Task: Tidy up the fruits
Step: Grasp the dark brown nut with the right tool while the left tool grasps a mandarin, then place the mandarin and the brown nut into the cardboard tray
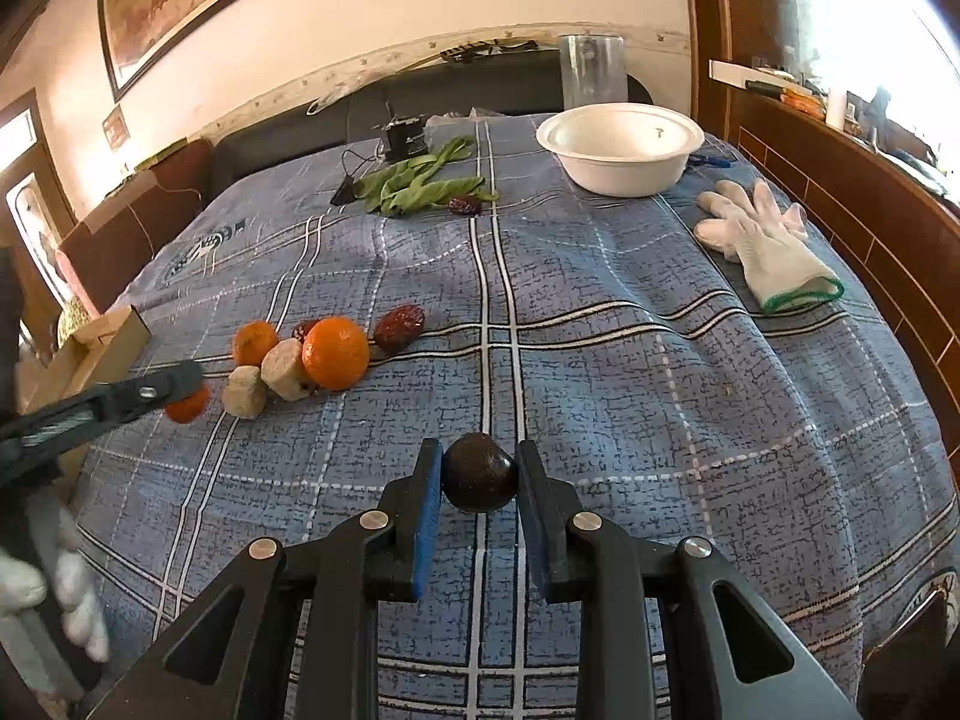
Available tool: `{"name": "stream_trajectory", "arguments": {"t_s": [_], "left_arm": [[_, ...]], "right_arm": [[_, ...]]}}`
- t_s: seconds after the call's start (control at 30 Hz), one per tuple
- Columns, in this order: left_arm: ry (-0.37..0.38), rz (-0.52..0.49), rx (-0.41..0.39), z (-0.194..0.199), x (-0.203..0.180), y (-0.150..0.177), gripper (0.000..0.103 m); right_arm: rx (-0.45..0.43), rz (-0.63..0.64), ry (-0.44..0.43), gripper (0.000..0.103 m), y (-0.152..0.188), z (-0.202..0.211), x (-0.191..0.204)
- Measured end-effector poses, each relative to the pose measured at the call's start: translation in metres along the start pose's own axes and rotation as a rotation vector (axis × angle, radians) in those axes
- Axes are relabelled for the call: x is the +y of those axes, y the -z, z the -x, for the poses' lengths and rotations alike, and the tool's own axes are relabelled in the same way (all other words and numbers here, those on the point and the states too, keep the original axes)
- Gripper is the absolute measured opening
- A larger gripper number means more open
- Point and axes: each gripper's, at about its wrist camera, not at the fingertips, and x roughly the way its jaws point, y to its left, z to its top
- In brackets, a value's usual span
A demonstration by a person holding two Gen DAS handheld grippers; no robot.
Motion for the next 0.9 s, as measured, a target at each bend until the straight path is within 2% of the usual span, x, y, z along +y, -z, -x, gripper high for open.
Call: {"name": "stream_trajectory", "arguments": {"t_s": [0.1,0.2,0.33,0.4,0.47,0.6,0.73,0.9], "left_arm": [[0.049,0.022,-0.017,0.039,0.005,0.005,0.029],[0.038,0.034,-0.058,0.083,0.027,0.002,0.029],[-0.072,0.081,-0.104,0.132,0.077,-0.008,0.030],[-0.173,0.123,-0.103,0.149,0.111,-0.013,0.030],[-0.276,0.155,-0.084,0.158,0.141,-0.018,0.030],[-0.383,0.213,-0.039,0.162,0.188,-0.022,0.030],[-0.427,0.245,0.023,0.151,0.219,-0.022,0.030],[-0.436,0.253,0.088,0.135,0.238,-0.018,0.030]], "right_arm": [[0.018,-0.015,-0.031,0.026,-0.001,0.006,0.006],[0.013,0.001,-0.096,0.026,-0.007,0.022,0.028],[-0.010,0.057,-0.215,0.027,-0.023,0.043,0.076],[-0.004,0.089,-0.288,0.027,-0.030,0.048,0.108],[0.017,0.123,-0.360,0.027,-0.036,0.048,0.143],[0.065,0.214,-0.448,0.027,-0.039,0.035,0.214],[0.149,0.313,-0.489,0.027,-0.027,0.006,0.286],[0.208,0.402,-0.455,0.028,-0.010,-0.028,0.340]]}}
